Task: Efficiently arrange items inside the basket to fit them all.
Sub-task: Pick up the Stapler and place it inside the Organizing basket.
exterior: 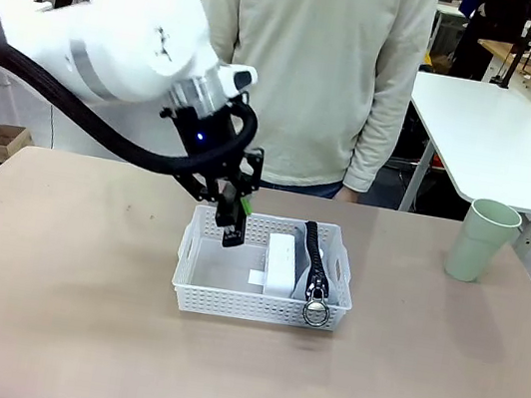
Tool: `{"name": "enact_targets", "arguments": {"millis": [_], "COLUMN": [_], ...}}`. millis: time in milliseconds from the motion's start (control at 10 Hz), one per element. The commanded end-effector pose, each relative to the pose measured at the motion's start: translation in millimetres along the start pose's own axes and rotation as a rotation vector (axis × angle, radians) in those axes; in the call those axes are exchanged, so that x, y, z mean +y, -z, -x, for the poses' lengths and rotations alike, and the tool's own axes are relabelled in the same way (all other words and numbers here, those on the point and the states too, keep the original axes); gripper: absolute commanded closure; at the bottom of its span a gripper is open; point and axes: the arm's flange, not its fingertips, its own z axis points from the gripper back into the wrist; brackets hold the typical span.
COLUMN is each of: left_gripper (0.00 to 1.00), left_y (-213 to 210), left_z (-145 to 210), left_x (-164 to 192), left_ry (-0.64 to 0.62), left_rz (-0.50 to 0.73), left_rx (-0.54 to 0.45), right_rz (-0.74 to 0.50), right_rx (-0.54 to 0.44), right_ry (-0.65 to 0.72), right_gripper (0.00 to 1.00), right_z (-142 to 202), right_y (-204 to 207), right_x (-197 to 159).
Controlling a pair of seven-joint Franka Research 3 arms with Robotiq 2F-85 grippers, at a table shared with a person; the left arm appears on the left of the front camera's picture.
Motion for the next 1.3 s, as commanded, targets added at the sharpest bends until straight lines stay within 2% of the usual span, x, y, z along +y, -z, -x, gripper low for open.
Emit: {"name": "enact_targets", "arguments": {"millis": [0, 100, 200, 300, 400, 500, 700, 800, 1200], "left_gripper": [0.63, 0.63, 0.63, 0.63, 0.63, 0.63, 0.63, 0.63, 0.63], "left_y": [37.7, 50.3, 60.6, 67.3, 69.7, 72.3, 90.6, 101.2, 107.4], "left_z": [-14.1, -14.0, -12.5, -8.1, -8.4, -12.3, -18.4, -18.8, -18.8], "left_x": [-18.9, -23.7, -24.5, -22.8, -20.0, -15.9, -9.2, -7.1, -5.0], "left_ry": [0.031, 0.0, 0.02, 0.081, 0.146, 0.234, 0.3, 0.345, 0.344], "left_rz": [-0.088, -0.131, -0.155, -0.157, -0.19, -0.181, -0.168, -0.176, -0.194], "left_rx": [-0.013, -0.036, -0.007, -0.008, -0.057, 0.01, 0.081, 0.08, 0.074], "right_rz": [-0.024, -0.024, -0.024, -0.024, -0.024, -0.024, -0.024, -0.024, -0.024], "right_rx": [-0.01, -0.01, -0.01, -0.01, -0.01, -0.01, -0.01, -0.01, -0.01], "right_ry": [-0.025, -0.025, -0.025, -0.025, -0.025, -0.025, -0.025, -0.025, -0.025], "right_gripper": [0.0, 0.0, 0.0, 0.0, 0.0, 0.0, 0.0, 0.0, 0.0], "right_z": [-0.1, -0.1, -0.1, -0.1, -0.1, -0.1, -0.1, -0.1, -0.1], "right_y": [1.2, 1.2, 1.2, 1.2, 1.2, 1.2, 1.2, 1.2, 1.2], "right_x": [0.7, 0.7, 0.7, 0.7, 0.7, 0.7, 0.7, 0.7, 0.7]}}
